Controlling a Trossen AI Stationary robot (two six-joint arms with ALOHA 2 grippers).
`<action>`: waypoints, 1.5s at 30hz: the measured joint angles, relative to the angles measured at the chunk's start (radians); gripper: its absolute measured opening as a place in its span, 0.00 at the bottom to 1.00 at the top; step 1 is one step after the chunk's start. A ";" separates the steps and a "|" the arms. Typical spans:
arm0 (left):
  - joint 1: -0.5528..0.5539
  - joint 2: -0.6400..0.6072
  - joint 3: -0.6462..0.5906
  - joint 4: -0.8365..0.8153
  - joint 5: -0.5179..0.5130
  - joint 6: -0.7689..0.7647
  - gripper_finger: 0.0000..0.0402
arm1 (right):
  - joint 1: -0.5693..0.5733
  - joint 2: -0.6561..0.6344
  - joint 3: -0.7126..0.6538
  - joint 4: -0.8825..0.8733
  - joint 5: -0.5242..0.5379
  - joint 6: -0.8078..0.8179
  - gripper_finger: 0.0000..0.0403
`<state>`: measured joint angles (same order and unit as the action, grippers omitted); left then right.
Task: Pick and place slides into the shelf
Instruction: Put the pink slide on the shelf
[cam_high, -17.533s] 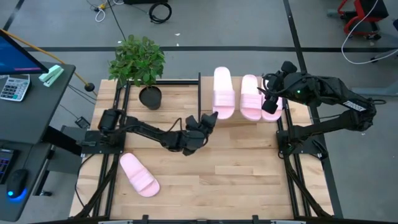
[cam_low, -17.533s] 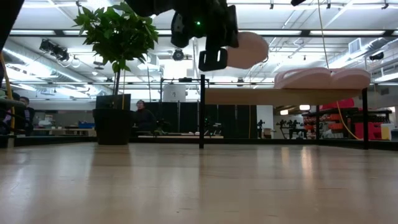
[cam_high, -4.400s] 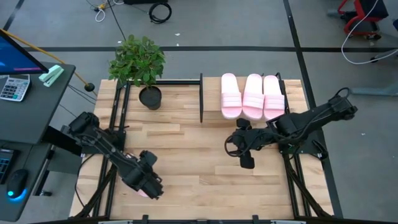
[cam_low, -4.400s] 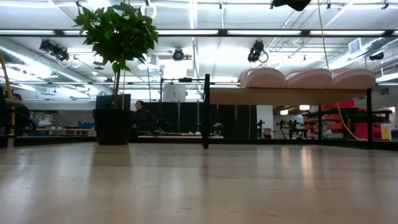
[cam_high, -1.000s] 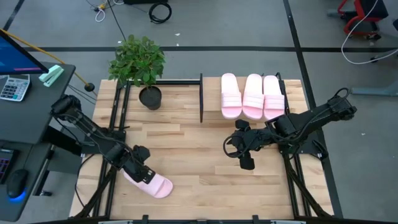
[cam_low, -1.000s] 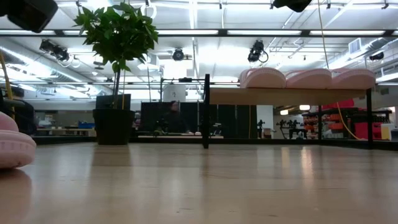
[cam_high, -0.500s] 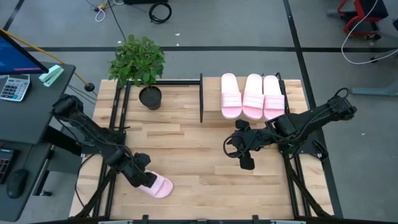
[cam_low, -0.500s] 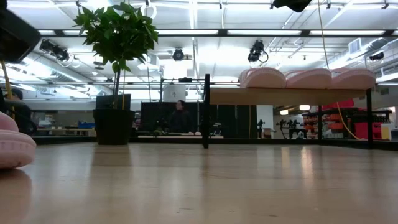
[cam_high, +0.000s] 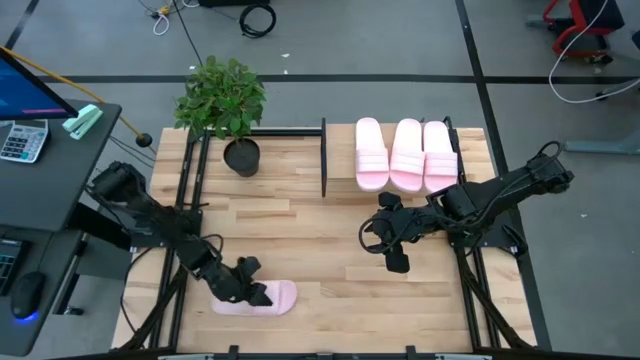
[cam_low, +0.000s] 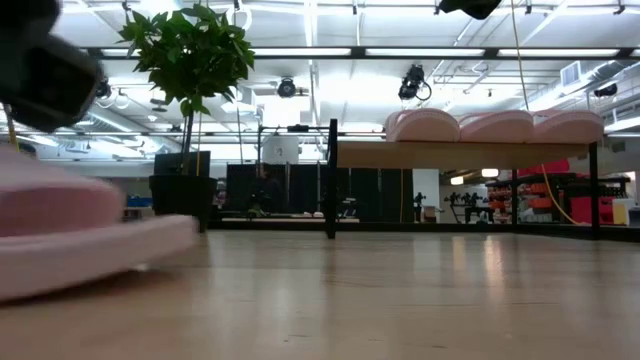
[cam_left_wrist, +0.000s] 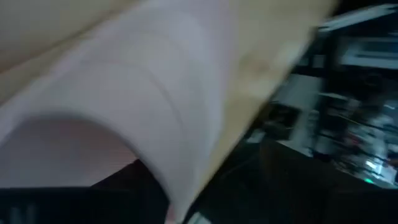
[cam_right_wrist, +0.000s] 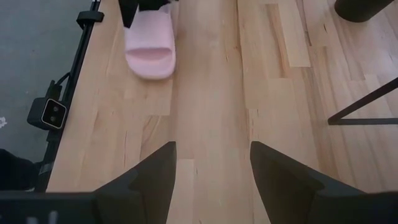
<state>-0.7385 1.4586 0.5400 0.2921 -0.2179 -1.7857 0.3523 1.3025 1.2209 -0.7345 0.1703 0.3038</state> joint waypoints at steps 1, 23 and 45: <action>0.013 0.015 0.000 0.051 -0.002 0.032 0.53 | 0.000 0.000 0.000 0.000 0.000 0.000 0.53; 0.515 0.042 0.503 -0.237 0.517 0.881 0.03 | 0.006 -0.230 0.001 -0.269 0.016 0.114 0.53; 0.653 0.182 1.190 -0.819 0.633 1.455 0.03 | 0.005 -0.341 0.001 -0.322 0.016 0.133 0.53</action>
<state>-0.0860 1.6407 1.7299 -0.5266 0.4150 -0.3302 0.3573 0.9620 1.2217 -1.0565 0.1867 0.4370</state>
